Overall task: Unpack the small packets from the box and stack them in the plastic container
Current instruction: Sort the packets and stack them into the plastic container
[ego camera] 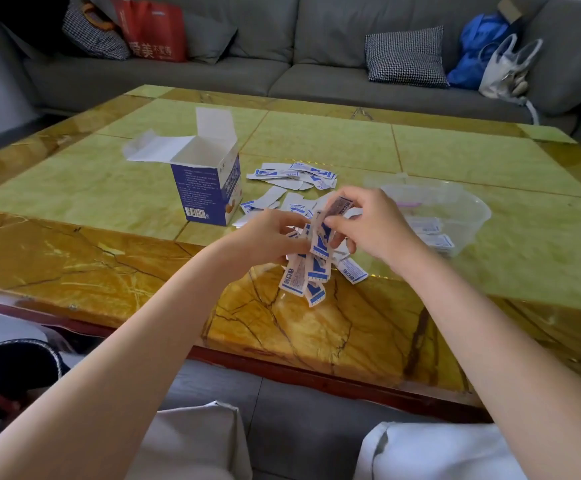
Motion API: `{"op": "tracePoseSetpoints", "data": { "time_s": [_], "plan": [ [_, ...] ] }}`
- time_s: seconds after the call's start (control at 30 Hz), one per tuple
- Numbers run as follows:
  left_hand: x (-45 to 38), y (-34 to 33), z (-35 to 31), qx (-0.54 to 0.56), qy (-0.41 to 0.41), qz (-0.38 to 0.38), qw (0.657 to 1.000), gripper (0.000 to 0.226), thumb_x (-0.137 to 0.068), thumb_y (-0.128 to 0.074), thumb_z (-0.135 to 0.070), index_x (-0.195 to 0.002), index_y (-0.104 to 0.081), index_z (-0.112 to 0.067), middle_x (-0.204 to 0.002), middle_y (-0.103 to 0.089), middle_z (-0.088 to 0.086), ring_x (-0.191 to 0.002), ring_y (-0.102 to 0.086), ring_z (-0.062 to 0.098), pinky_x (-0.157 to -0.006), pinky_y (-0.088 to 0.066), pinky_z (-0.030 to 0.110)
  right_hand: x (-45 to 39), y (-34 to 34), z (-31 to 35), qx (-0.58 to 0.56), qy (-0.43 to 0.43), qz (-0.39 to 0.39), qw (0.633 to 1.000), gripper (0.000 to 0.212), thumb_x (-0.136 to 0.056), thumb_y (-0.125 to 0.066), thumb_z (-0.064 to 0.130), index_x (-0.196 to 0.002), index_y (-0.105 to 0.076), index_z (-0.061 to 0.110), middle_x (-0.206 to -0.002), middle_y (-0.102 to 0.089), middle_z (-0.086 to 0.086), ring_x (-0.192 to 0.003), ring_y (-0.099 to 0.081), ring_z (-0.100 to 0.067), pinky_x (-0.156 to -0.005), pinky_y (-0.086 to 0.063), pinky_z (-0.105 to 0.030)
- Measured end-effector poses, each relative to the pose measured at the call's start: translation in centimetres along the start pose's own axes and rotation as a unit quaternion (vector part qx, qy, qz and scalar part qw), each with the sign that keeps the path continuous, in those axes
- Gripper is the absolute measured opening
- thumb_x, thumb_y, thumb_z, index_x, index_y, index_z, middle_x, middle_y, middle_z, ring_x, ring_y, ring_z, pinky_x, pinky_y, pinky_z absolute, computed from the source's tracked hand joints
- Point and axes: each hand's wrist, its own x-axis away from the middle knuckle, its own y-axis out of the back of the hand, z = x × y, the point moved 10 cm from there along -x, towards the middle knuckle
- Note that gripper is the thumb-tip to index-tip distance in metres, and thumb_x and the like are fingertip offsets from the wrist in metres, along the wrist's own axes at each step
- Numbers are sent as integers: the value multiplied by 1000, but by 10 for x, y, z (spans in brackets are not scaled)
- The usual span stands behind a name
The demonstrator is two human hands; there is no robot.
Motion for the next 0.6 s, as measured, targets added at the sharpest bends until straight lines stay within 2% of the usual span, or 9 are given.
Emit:
{"op": "tracePoseSetpoints", "data": {
  "time_s": [0.03,0.1,0.2,0.3,0.4,0.47,0.53,0.6],
  "plan": [
    [-1,3,1,5,3,-11,1000,33,-87,-60,-18,-120,-58,-18,-110,-65,1,-94,-63,16,-73,-53,25,0,4,1,3,5,-13,1000,14,-87,-60,5,-83,-59,18,-78,-62,5,-44,-59,-3,-40,-40,-14],
    [-2,10,5,36,11,-31,999,27,-86,-62,-20,-113,-62,-20,-109,-66,0,-99,-64,19,-85,-54,34,-1,14,2,8,12,-49,999,11,-86,-61,7,-82,-60,18,-71,-60,7,-40,-53,3,-38,-35,-9],
    [0,19,6,103,9,-50,993,16,-85,-64,-18,-101,-65,-20,-104,-70,3,-94,-68,20,-87,-55,38,-1,34,0,9,17,-121,993,6,-86,-61,8,-88,-61,14,-75,-60,1,-41,-52,5,-40,-35,-7],
    [0,32,13,130,18,-107,986,22,-84,-65,-17,-106,-64,-16,-109,-68,8,-97,-67,25,-87,-55,42,0,48,-11,-133,-20,-162,977,9,-86,-60,2,-90,-55,9,-80,-62,-8,-41,-55,1,-38,-39,-13],
    [-1,37,18,146,32,-131,980,40,-83,-67,-18,-121,-58,-13,-112,-65,9,-98,-66,25,-87,-55,42,1,41,-20,-300,-65,-142,941,18,-87,-57,-3,-101,-51,5,-85,-63,-11,-49,-64,-9,-45,-48,-17],
    [-1,38,15,147,21,-139,979,38,-83,-67,-18,-120,-59,-14,-108,-66,7,-96,-66,24,-86,-55,41,1,33,-19,-371,-78,-112,918,19,-88,-55,-6,-101,-52,8,-87,-64,-14,-53,-67,-14,-52,-53,-17],
    [-1,38,13,155,14,-140,978,31,-84,-66,-17,-115,-61,-15,-105,-67,6,-95,-66,23,-87,-55,39,0,25,-17,-410,-84,-77,905,17,-88,-53,-7,-95,-55,9,-89,-65,-18,-55,-68,-16,-55,-55,-17],
    [0,35,11,184,8,-126,975,23,-85,-65,-16,-108,-63,-14,-104,-68,7,-96,-66,24,-90,-53,40,0,19,-16,-400,-90,-54,911,16,-88,-53,-6,-89,-56,10,-87,-66,-19,-55,-69,-17,-55,-56,-19]
  ]
}}
